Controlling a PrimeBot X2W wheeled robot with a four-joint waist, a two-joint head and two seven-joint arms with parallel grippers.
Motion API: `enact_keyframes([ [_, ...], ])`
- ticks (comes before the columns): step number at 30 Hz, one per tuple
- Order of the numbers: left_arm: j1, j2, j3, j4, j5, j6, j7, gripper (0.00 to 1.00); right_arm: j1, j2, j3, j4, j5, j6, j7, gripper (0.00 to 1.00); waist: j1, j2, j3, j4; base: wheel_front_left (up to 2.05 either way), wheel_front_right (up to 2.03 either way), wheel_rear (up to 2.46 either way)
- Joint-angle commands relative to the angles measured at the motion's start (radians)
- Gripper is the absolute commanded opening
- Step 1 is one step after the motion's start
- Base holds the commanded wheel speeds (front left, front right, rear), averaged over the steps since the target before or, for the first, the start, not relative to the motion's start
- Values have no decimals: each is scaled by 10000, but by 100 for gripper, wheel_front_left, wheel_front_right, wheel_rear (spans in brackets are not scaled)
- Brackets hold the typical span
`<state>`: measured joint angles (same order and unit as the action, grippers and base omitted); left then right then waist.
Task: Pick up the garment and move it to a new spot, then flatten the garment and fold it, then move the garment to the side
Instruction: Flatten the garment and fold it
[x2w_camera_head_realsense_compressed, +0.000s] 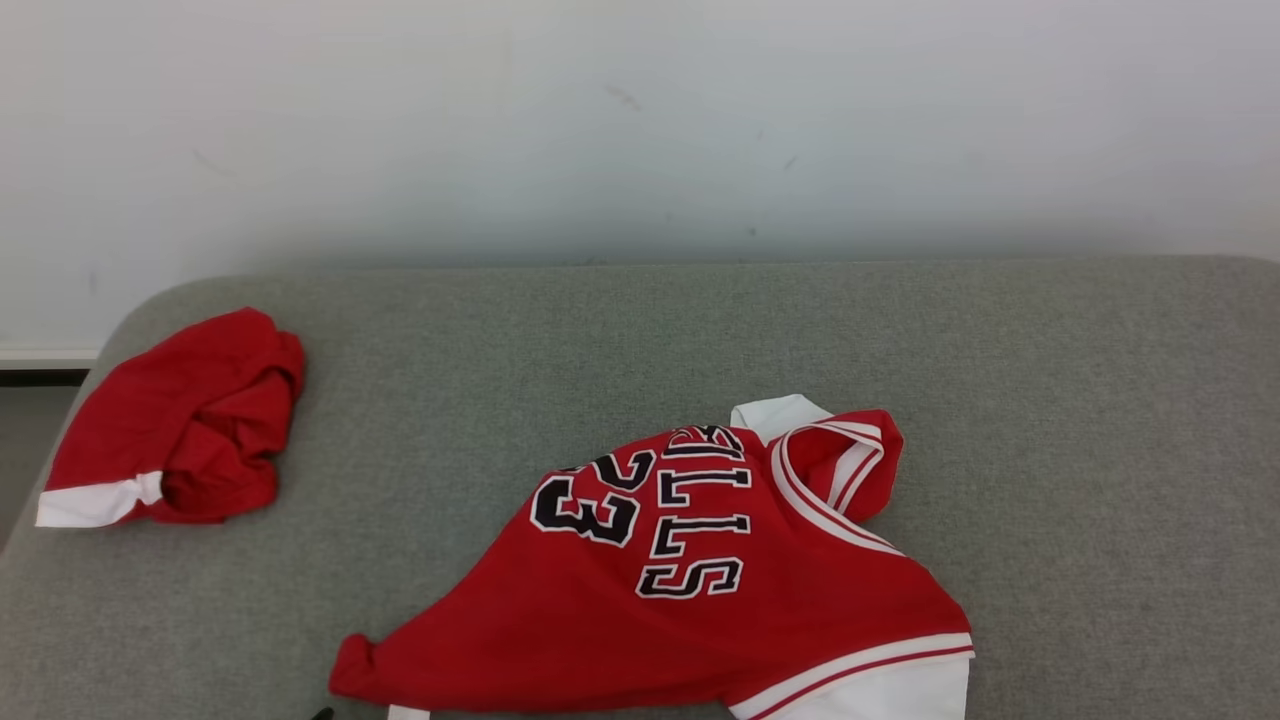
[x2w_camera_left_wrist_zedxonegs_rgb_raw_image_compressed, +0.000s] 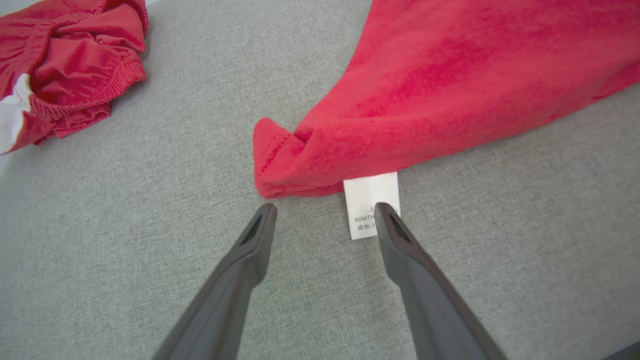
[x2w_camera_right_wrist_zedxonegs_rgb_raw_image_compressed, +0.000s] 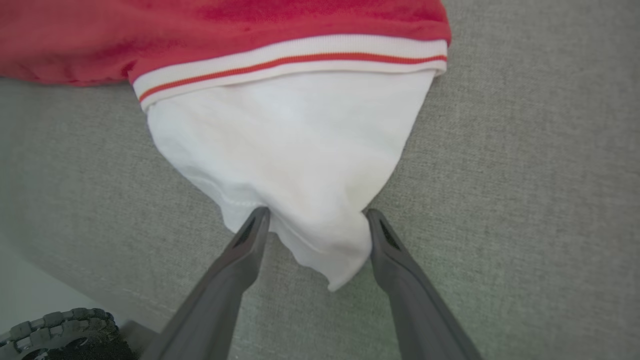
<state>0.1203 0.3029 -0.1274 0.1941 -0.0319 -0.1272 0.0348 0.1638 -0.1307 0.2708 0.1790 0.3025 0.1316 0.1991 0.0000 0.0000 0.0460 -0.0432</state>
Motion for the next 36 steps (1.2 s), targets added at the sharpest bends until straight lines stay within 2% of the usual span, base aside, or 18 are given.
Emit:
enact_keyframes([
  [1, -114, 91, -22, 57, -169, -5, -66, 100, -104, -43, 6, 56, 8, -17, -75, 100, 0, 0, 28, -8, 0, 0, 0],
  [14, -748, 819, -623, 303, 675, 96, -44, 100, -343, -82, 120, 90, 141, -17, -275, 100, 0, 0, 267, -71, 0, 0, 0],
  [36, -1883, 1685, -1857, 884, 959, -5, 182, 100, -597, -183, 433, 215, 366, -17, -174, 100, 0, 0, 586, -136, 0, 0, 0],
])
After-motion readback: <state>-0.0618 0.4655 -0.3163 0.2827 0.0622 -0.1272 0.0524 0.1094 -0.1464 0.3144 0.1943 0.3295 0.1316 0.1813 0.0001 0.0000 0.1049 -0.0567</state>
